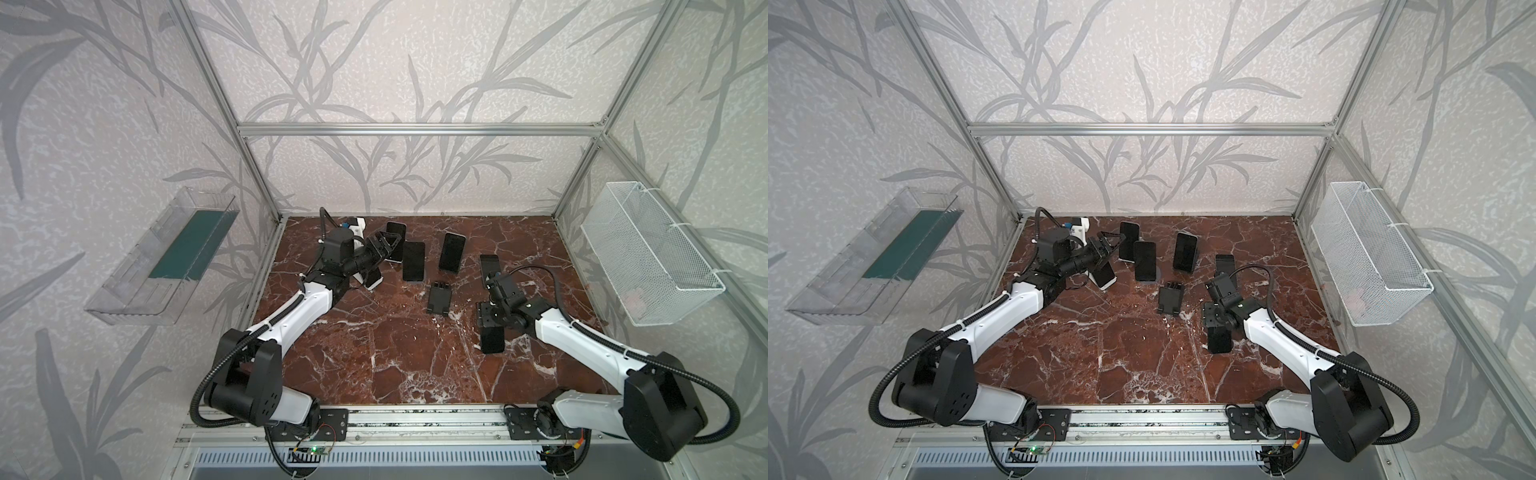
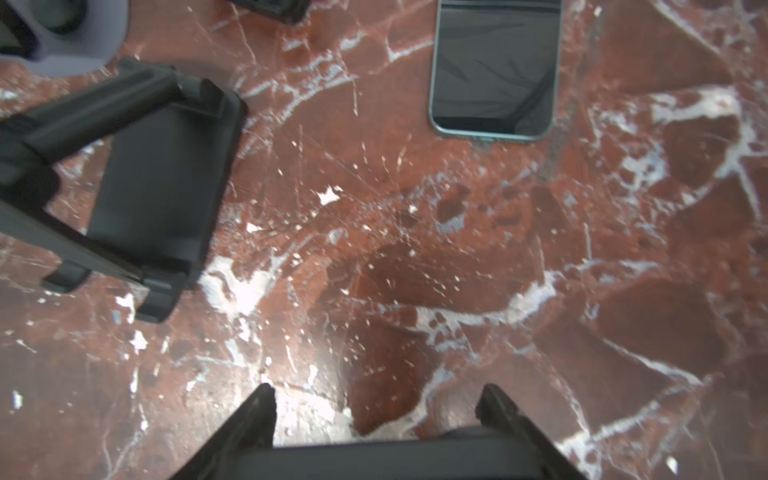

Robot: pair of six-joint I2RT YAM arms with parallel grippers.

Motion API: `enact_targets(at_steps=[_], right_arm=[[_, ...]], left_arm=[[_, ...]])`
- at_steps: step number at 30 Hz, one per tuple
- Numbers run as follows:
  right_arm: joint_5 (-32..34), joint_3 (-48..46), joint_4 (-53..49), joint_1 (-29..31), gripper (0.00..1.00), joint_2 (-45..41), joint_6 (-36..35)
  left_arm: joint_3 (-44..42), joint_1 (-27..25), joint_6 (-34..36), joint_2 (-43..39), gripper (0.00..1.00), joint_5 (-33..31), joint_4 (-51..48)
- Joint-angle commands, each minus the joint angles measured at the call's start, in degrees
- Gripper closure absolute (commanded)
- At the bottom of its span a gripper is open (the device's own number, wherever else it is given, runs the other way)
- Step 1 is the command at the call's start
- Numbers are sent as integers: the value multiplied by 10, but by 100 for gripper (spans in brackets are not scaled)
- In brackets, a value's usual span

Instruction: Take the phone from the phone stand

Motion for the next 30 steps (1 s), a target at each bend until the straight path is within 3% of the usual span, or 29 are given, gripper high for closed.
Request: enact_targets(at_steps=[1,11,30], right_arm=[[-33,23,13,-14,25,21,-12],[-41,40,39,-40,25,95,-24],[-36,240,-9,-40,25,333,-33]], left_arm=[[19,-2,5,-2,20,5,3],[13,-2,1,-8,21,-6,1],[12,0,-16,-8,21,9,19]])
